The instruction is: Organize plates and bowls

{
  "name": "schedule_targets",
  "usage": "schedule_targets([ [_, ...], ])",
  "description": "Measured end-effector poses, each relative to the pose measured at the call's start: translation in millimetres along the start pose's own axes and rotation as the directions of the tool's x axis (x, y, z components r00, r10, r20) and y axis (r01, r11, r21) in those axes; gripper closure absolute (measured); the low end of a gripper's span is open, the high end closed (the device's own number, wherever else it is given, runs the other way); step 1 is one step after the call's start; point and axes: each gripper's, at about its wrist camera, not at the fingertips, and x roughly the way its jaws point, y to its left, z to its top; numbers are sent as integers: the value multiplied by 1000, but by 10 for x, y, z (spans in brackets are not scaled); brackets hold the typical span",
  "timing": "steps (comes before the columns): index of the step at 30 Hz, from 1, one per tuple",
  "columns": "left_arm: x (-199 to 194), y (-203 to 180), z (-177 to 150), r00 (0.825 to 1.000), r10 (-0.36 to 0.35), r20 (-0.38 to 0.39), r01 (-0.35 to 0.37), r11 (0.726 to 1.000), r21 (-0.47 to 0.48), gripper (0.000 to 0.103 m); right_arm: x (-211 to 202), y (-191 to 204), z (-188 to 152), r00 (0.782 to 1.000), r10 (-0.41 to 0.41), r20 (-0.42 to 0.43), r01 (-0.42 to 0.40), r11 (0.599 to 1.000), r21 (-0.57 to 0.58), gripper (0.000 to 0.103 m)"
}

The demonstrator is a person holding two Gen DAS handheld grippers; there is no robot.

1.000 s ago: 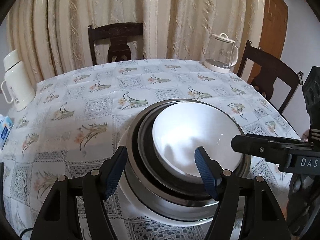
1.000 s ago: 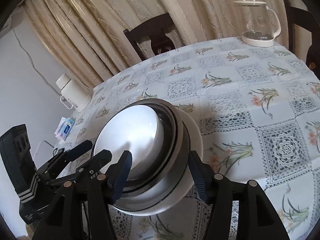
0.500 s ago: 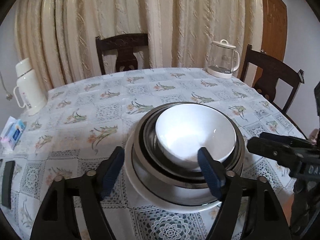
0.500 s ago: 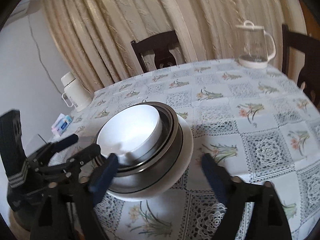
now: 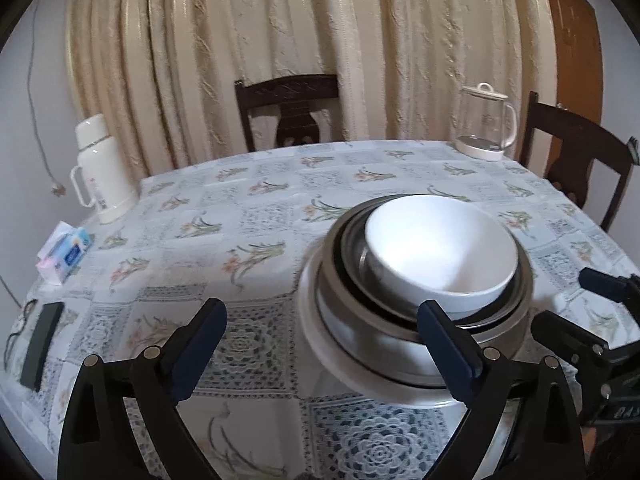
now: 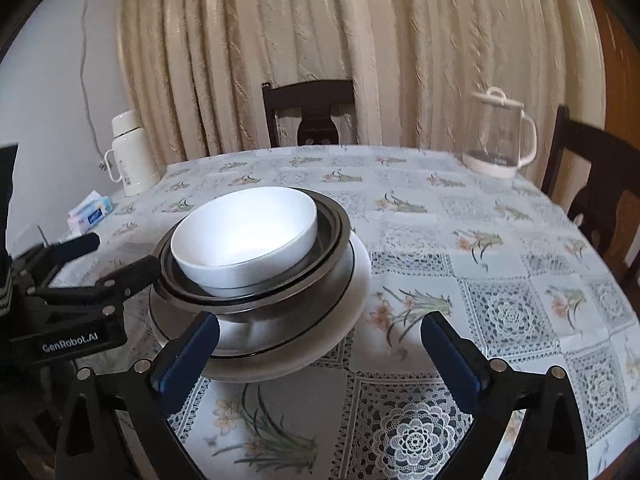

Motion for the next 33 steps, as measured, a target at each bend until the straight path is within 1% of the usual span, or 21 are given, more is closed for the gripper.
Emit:
schedule_targets([
  [3,-2,45,-29,1000,9,18,-9,1000,-19,3,-2,71,-22,1000,4,17,-4,1000,-20,0],
  [9,-3,126,-65,1000,18,22,-17,998,-56,3,4,119,-12,1000,-10,22,10,1000,-22,0],
  [14,-17,146,-93,999,22,28,-21,998,-60,3,34,107,-12,1000,22,3,-22,1000,0,0],
  [19,-27,190,-144,999,33,24,-32,997,-72,3,45,145,-24,1000,1,-6,-1,1000,-7,0],
  [22,-16,231,-201,999,44,8,-44,996,-75,3,55,170,-32,1000,6,-16,-6,1000,-11,0],
  [26,40,263,-318,998,49,-36,-51,997,-59,3,64,190,-34,1000,11,-24,-11,1000,-5,0],
  [33,116,228,-432,996,43,-84,-46,999,-28,3,92,196,-34,999,21,-45,-21,1000,2,0],
])
